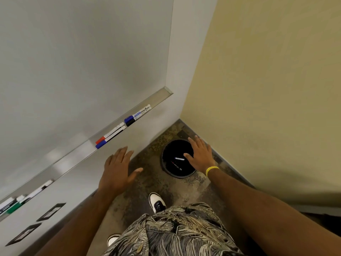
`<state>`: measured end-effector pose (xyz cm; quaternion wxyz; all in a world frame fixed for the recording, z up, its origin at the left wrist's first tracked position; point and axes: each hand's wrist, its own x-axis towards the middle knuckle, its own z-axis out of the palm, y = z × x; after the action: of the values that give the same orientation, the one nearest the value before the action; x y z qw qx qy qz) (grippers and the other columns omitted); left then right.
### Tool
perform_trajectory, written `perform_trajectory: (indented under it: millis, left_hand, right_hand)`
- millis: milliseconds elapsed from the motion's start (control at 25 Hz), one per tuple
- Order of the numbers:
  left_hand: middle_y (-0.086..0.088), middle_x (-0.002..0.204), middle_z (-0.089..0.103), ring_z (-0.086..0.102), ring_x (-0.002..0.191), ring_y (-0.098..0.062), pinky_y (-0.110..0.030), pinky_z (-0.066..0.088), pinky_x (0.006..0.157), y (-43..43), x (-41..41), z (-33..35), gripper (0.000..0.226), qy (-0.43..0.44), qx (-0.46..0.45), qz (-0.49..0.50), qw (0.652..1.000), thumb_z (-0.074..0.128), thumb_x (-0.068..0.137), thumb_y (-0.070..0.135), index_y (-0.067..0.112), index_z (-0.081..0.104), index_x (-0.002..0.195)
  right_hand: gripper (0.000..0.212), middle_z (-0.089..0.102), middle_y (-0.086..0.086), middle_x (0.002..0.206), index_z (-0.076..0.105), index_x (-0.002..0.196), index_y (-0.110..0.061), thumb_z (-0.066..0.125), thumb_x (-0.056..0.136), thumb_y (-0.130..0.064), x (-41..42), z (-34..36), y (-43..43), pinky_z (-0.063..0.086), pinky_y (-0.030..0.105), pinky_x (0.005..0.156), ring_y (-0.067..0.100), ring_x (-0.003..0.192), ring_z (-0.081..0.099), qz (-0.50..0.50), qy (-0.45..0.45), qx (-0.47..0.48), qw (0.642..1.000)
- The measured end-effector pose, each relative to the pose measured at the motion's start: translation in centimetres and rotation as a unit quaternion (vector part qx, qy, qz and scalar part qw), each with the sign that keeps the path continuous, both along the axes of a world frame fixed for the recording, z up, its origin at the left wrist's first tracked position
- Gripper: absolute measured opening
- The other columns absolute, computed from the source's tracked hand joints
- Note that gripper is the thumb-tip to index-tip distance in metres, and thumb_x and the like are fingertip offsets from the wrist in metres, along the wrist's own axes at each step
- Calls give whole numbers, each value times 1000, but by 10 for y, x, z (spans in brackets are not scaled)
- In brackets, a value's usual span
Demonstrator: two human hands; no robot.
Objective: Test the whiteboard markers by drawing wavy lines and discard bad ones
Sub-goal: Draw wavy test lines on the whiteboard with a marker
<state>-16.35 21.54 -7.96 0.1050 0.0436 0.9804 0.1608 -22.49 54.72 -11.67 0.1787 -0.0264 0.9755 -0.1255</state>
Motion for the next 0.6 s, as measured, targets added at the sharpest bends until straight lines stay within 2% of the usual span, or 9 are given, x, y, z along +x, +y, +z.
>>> perform_trajectory:
  millis: [160, 320, 600]
  left_hand:
    - [-8, 160, 25, 22, 148, -30, -51, 12, 117, -14, 15, -4, 91, -2, -35, 10, 999, 21, 83, 82, 21, 37, 148]
    - [-9, 160, 23, 21, 148, -30, -54, 12, 117, -34, 36, -9, 93, -16, -42, 32, 998, 18, 82, 84, 21, 38, 148]
    - [-8, 161, 20, 17, 150, -28, -55, 12, 120, -90, 87, -2, 92, 1, -54, 106, 993, 16, 83, 82, 22, 33, 150]
  right_hand:
    - [74, 2, 4, 166, 10, 157, -29, 45, 97, -55, 24, 3, -19, 0, 53, 120, 27, 152, 0, 41, -8, 8, 999]
    - [76, -2, 4, 166, 8, 157, -29, 44, 97, -55, 39, 9, -66, -2, 52, 122, 26, 152, -4, 117, -8, -1, 993]
    - [76, -2, 4, 166, 9, 157, -30, 48, 96, -52, 53, 30, -169, -8, 49, 119, 25, 152, -5, 244, 42, -22, 969]
